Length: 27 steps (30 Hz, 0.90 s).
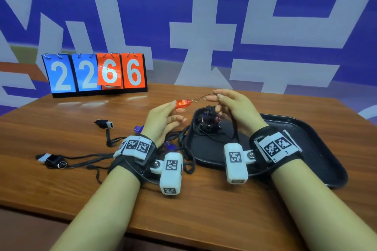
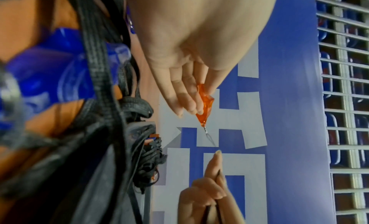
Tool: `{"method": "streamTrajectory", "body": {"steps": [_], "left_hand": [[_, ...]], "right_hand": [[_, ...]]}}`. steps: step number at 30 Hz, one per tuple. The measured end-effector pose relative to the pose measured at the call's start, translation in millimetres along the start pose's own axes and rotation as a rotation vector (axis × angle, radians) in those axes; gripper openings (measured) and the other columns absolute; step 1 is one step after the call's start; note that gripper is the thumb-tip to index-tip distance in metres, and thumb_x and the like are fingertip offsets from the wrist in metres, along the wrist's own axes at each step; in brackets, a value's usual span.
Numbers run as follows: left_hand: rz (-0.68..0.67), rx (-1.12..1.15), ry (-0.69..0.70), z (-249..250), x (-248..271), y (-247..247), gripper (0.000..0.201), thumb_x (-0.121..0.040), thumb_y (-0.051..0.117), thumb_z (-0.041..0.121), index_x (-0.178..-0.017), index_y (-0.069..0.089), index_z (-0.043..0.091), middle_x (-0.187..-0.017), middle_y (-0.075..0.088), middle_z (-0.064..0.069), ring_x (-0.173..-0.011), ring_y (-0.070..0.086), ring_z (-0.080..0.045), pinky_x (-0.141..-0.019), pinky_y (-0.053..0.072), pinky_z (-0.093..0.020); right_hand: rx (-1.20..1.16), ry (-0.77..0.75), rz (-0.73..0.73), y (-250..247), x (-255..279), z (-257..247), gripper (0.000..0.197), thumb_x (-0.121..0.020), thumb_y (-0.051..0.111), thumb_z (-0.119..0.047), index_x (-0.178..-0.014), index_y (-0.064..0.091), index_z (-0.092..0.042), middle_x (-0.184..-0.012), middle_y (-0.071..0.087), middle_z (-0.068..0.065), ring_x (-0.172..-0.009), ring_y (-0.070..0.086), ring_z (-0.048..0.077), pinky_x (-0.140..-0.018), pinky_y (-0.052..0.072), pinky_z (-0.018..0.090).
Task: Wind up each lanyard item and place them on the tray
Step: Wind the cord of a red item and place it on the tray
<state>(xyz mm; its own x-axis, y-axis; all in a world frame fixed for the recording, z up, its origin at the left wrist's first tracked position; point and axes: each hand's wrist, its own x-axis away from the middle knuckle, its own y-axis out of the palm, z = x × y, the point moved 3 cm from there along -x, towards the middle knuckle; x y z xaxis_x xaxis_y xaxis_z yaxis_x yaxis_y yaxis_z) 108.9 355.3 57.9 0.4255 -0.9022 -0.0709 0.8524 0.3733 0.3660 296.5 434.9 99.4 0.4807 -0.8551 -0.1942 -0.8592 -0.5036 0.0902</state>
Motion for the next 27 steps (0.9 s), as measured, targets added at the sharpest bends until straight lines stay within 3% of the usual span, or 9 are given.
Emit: {"method": "streamTrajectory", "body": {"steps": [2,5,8,9,11,14,19,24,27], "left_hand": [[-0.027,-0.049,-0.016,-3.7,0.1,3.0,0.021,-0.101,0.054,0.018,-0.116,0.061,0.005,-0.092,0.076,-0.009,-0.064,0.067,-0.013,-0.083,0.06,-0.037],[-0.038,-0.039,-0.042,-5.2,1.0,7.7,0.009,-0.1,0.056,0.017,-0.101,0.055,0.008,-0.096,0.077,-0.011,-0.068,0.071,-0.017,-0.076,0.061,-0.032],[-0.055,-0.033,-0.064,-4.4,3.2,12.6,0.008,-0.1,0.055,0.014,-0.094,0.053,0.01,-0.096,0.077,-0.011,-0.08,0.075,-0.023,-0.075,0.061,-0.032],[-0.061,-0.037,-0.066,-4.1,4.0,13.6,0.007,-0.1,0.055,0.013,-0.094,0.053,0.01,-0.097,0.077,-0.012,-0.085,0.075,-0.025,-0.079,0.061,-0.033],[-0.079,-0.055,-0.073,-3.8,6.2,14.0,0.005,-0.1,0.055,0.012,-0.096,0.056,0.008,-0.101,0.076,-0.015,-0.092,0.074,-0.029,-0.086,0.059,-0.037],[-0.103,-0.08,-0.096,-4.3,6.5,12.3,0.01,-0.1,0.054,0.011,-0.105,0.058,0.003,-0.103,0.075,-0.018,-0.096,0.073,-0.032,-0.091,0.057,-0.041],[-0.121,-0.126,-0.045,-3.1,6.3,17.3,0.018,-0.099,0.057,0.013,-0.112,0.059,0.001,-0.103,0.075,-0.015,-0.094,0.074,-0.028,-0.083,0.06,-0.033],[-0.093,-0.222,0.031,-1.1,7.2,14.8,0.02,-0.096,0.063,0.017,-0.108,0.067,0.002,-0.096,0.076,-0.01,-0.087,0.075,-0.021,-0.078,0.059,-0.027],[-0.098,-0.239,0.033,-1.1,6.7,13.8,0.02,-0.095,0.065,0.018,-0.107,0.068,0.003,-0.096,0.076,-0.011,-0.087,0.075,-0.022,-0.076,0.058,-0.027]], "right_hand": [[0.182,-0.011,-0.002,-5.1,0.5,-10.3,0.005,-0.103,0.044,-0.009,-0.104,0.049,-0.011,-0.1,0.075,0.001,-0.051,0.057,0.009,-0.05,0.045,0.018],[0.471,0.002,0.105,-16.1,-3.8,-19.1,0.012,-0.099,0.048,-0.008,-0.09,0.047,-0.016,-0.093,0.075,0.002,-0.047,0.057,0.011,-0.047,0.043,0.02],[0.618,-0.106,0.277,-18.6,-7.1,-10.6,0.01,-0.092,0.061,-0.01,-0.085,0.061,-0.018,-0.087,0.075,0.003,-0.061,0.062,0.011,-0.063,0.05,0.021],[0.602,-0.149,0.303,-16.0,-6.6,-5.3,0.007,-0.09,0.065,-0.012,-0.086,0.068,-0.017,-0.087,0.074,0.002,-0.071,0.064,0.011,-0.069,0.049,0.019],[0.476,-0.193,0.235,-6.4,-3.5,1.7,0.009,-0.09,0.067,-0.012,-0.093,0.075,-0.012,-0.09,0.074,0.001,-0.08,0.066,0.006,-0.068,0.046,0.014],[0.355,-0.191,0.029,10.6,2.1,0.7,0.015,-0.093,0.064,-0.011,-0.103,0.076,-0.01,-0.091,0.075,0.0,-0.072,0.063,0.004,-0.063,0.048,0.013],[0.224,-0.054,-0.08,24.6,2.7,11.4,0.014,-0.088,0.07,-0.012,-0.1,0.072,-0.004,-0.084,0.075,0.004,-0.065,0.063,0.008,-0.06,0.047,0.02],[0.207,0.009,-0.021,27.4,0.7,17.1,0.01,-0.086,0.073,-0.014,-0.092,0.073,-0.007,-0.085,0.073,0.007,-0.071,0.061,0.015,-0.055,0.045,0.017],[0.228,0.069,-0.038,28.1,0.8,10.6,0.011,-0.085,0.074,-0.015,-0.091,0.071,-0.006,-0.08,0.071,0.007,-0.065,0.059,0.012,-0.053,0.044,0.018]]}}
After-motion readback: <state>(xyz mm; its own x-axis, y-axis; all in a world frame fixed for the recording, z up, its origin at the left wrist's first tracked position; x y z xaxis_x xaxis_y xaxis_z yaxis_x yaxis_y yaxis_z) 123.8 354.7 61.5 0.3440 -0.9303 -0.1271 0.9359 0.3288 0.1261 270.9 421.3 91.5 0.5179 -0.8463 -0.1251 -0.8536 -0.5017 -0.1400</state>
